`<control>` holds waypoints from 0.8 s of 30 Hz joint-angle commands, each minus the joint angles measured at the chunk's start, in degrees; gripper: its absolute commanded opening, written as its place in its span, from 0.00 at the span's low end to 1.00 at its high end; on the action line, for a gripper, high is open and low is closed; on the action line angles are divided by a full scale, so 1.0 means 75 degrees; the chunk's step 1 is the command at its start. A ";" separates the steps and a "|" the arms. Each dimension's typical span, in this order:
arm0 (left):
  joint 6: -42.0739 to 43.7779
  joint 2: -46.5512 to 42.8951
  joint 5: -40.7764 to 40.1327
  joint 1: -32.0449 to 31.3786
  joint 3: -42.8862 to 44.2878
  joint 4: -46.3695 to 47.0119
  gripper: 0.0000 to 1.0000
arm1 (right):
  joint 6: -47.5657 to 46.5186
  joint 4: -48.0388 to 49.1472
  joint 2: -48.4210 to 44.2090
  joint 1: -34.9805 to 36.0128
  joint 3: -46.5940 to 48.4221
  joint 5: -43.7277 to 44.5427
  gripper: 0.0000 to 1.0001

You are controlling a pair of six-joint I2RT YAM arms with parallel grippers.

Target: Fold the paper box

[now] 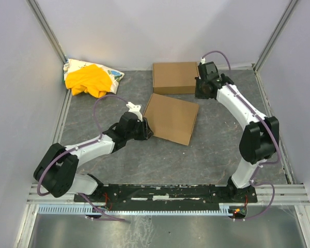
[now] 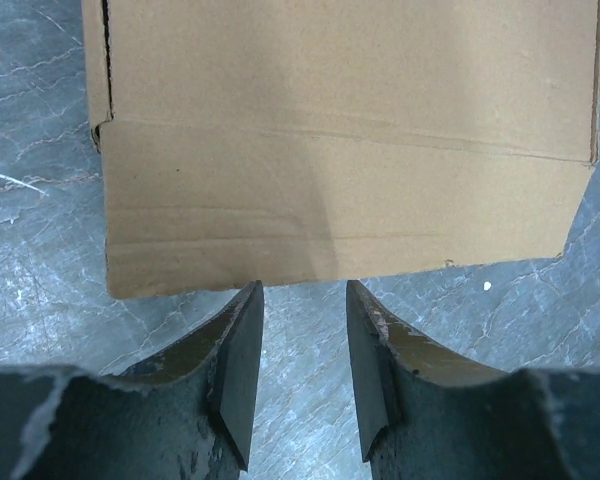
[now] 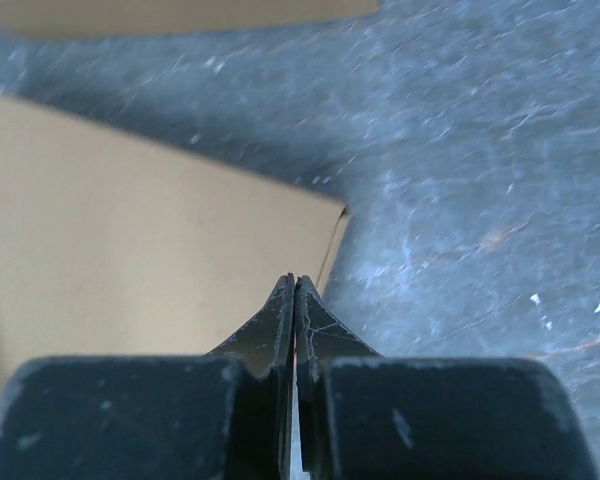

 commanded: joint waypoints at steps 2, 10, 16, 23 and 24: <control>0.0294 0.0344 -0.0002 -0.0042 0.0465 0.0126 0.45 | -0.0218 -0.0278 0.1122 -0.0341 0.1136 0.0238 0.02; 0.0261 0.0665 -0.0057 -0.0039 0.0394 0.0431 0.45 | -0.0436 -0.0027 0.2190 -0.0446 0.1825 0.0210 0.01; 0.0285 0.0955 -0.0080 -0.0036 0.0616 0.0482 0.45 | -0.0421 0.0297 0.2457 -0.0457 0.1807 0.0302 0.01; 0.0264 0.1284 -0.0067 -0.0036 0.0773 0.0645 0.45 | -0.0645 0.0100 0.2970 -0.0458 0.2296 0.0050 0.01; 0.0261 0.1314 -0.0056 -0.0036 0.0795 0.0662 0.45 | -0.0670 0.0046 0.3074 -0.0458 0.2361 -0.0007 0.01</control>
